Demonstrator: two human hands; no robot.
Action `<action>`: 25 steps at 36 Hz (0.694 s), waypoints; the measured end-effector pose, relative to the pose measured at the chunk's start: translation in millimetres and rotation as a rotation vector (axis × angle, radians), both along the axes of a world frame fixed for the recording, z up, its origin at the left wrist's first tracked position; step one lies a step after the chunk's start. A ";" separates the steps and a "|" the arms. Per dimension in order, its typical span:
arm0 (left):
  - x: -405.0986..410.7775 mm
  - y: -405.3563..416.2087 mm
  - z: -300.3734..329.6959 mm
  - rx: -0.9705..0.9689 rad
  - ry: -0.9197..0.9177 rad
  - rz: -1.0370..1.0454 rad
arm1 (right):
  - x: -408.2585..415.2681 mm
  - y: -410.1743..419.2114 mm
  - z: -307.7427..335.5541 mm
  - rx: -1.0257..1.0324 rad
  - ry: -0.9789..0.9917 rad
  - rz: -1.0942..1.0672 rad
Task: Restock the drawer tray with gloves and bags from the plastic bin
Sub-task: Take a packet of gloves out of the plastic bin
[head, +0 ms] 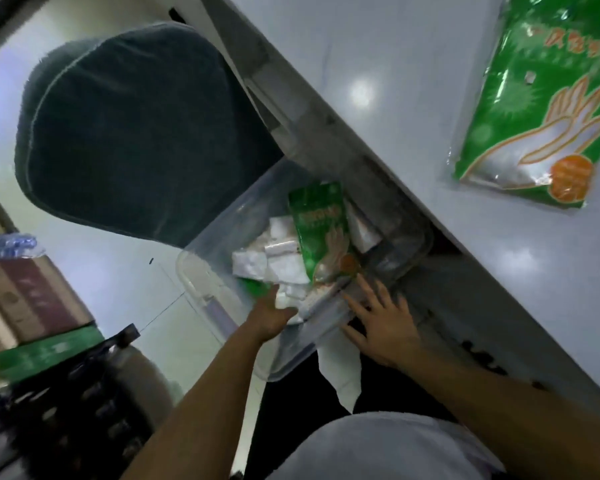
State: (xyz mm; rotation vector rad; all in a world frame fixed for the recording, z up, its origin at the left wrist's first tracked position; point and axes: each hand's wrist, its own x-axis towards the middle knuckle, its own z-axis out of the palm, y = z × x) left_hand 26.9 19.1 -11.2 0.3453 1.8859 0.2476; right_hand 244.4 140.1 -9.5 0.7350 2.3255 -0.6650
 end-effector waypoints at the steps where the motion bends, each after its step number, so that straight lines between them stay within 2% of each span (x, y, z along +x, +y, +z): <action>1: -0.3 2.7 -10.0 0.007 -0.038 0.001 | 4.1 -1.7 -5.2 -0.005 0.020 0.010; 5: -3.8 20.2 -51.1 -0.013 -0.079 0.063 | 20.4 -4.2 -28.1 0.085 0.106 0.159; 14: -0.1 69.0 -129.0 0.070 -0.138 0.308 | 31.5 -12.7 -56.7 0.219 0.252 0.203; 16: 7.6 75.9 -139.8 0.120 -0.074 0.424 | 31.7 -12.9 -59.1 0.240 0.272 0.208; 18: 13.9 79.0 -148.8 0.137 0.012 0.532 | 31.9 -11.6 -60.4 0.241 0.285 0.215; 21: 18.9 80.8 -150.7 0.139 0.031 0.666 | 31.8 -10.0 -60.7 0.216 0.274 0.220; 25: 13.9 75.6 -125.2 0.159 0.002 0.659 | 29.3 -6.9 -52.3 0.154 0.198 0.223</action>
